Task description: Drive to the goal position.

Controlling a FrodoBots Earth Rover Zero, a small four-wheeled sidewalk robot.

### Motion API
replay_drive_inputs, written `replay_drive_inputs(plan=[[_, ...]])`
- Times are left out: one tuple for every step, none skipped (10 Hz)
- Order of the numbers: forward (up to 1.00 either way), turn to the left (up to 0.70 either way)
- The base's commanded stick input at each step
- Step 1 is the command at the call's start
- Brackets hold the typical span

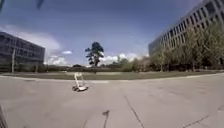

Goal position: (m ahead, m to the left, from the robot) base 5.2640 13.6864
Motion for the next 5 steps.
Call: replay_drive_inputs(plan=[[0.00,0.70],[0.00,0.70],[0.00,0.70],[0.00,0.70],[0.00,0.70]])
